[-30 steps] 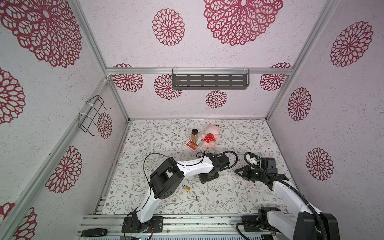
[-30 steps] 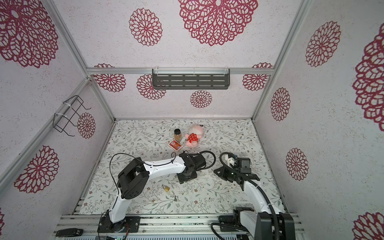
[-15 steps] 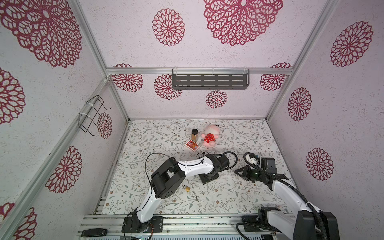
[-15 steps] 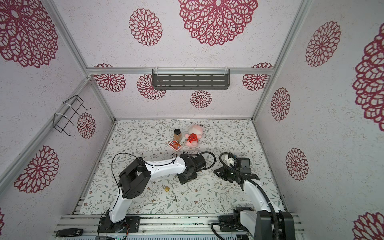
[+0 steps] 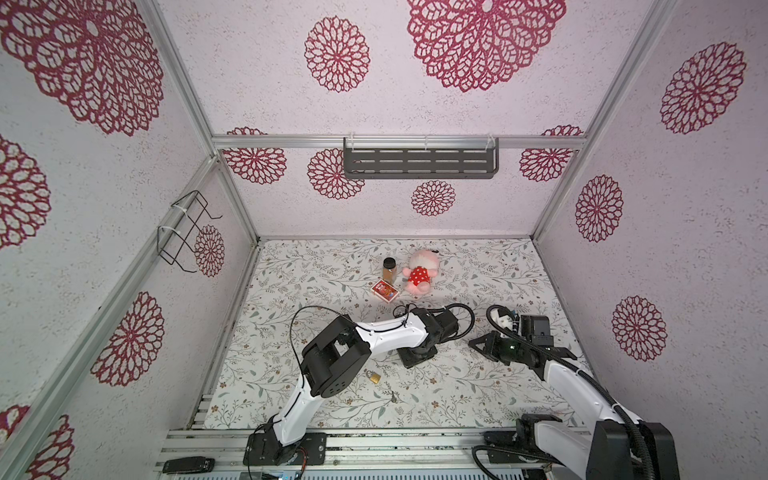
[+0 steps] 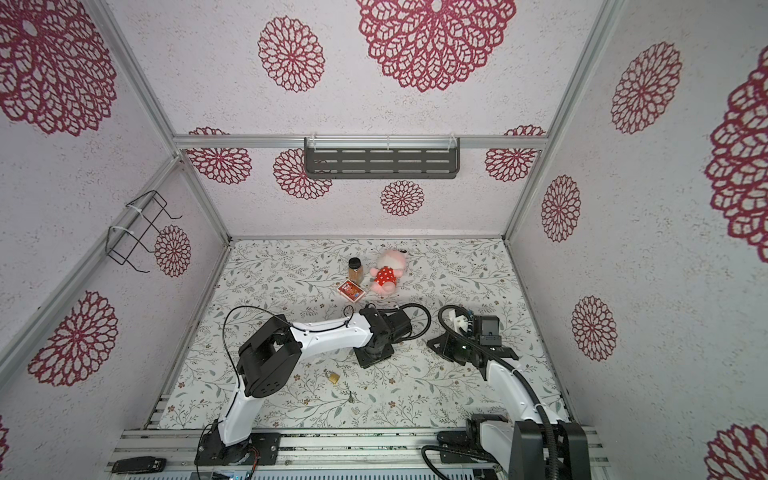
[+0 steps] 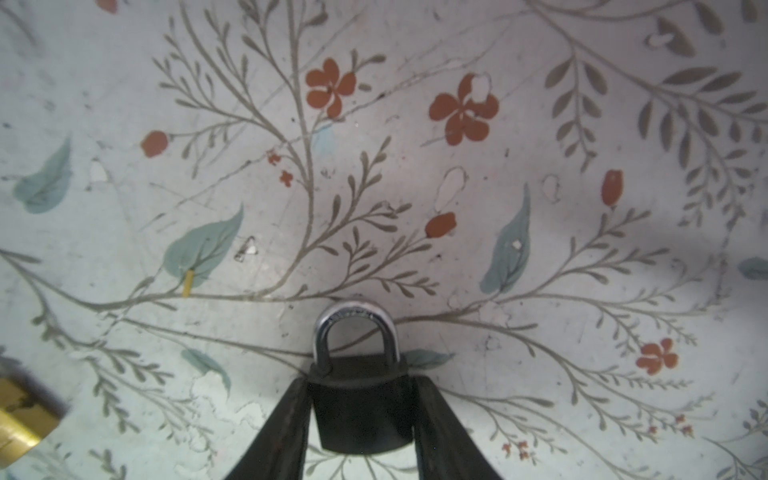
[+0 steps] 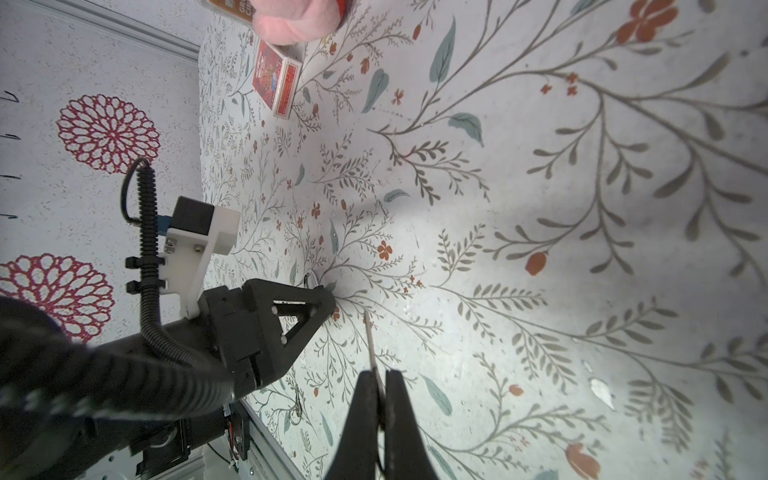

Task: Unlock with the key
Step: 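Lift the black padlock with the left gripper while the right gripper brings the key closer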

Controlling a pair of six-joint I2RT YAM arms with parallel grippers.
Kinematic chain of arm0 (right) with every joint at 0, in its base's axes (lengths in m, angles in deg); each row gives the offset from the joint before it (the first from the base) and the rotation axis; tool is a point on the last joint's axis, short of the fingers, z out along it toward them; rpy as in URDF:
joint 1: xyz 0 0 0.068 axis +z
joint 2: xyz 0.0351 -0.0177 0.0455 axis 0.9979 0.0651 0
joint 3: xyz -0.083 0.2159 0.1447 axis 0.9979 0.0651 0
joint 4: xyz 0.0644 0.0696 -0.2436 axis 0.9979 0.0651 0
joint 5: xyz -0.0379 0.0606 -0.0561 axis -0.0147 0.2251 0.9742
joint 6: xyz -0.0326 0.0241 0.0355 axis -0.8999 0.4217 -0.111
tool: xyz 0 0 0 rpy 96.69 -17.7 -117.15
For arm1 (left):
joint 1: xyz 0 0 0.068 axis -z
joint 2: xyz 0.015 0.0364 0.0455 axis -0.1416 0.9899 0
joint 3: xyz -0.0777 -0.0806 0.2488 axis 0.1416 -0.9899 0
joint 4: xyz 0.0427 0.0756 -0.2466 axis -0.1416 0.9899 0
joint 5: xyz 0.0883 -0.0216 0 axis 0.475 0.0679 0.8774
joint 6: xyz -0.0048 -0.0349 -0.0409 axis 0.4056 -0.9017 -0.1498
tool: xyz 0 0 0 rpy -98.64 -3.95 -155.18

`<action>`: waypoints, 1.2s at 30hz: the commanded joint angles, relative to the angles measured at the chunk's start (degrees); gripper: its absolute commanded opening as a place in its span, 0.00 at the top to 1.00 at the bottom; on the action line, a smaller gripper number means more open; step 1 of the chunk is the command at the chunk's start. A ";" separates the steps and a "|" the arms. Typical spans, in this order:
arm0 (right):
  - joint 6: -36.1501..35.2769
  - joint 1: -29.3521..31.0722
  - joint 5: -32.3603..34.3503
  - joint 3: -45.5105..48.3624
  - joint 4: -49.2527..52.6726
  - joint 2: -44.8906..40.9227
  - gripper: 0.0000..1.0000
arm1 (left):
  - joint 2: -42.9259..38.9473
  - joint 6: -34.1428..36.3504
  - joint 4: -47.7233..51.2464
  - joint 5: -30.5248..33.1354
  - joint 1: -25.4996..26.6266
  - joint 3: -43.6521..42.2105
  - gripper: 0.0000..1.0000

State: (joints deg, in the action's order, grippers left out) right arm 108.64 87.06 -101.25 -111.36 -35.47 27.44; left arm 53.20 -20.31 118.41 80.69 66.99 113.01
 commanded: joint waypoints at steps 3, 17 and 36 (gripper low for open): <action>-0.78 0.74 0.00 -1.25 -0.30 -0.03 1.00 | -1.17 -0.43 -2.72 0.49 -0.06 -2.09 0.60; -0.54 2.37 1.88 -1.50 1.81 -1.53 1.00 | -6.42 -1.56 -8.01 1.71 -0.73 -6.95 0.69; 14.80 23.83 16.42 3.39 -9.57 -11.18 1.00 | -22.32 -8.32 -20.00 -0.77 -6.01 -16.05 0.74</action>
State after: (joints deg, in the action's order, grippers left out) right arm 118.37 107.54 -88.73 -108.48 -40.08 17.67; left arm 33.55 -25.99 101.73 80.06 62.09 97.78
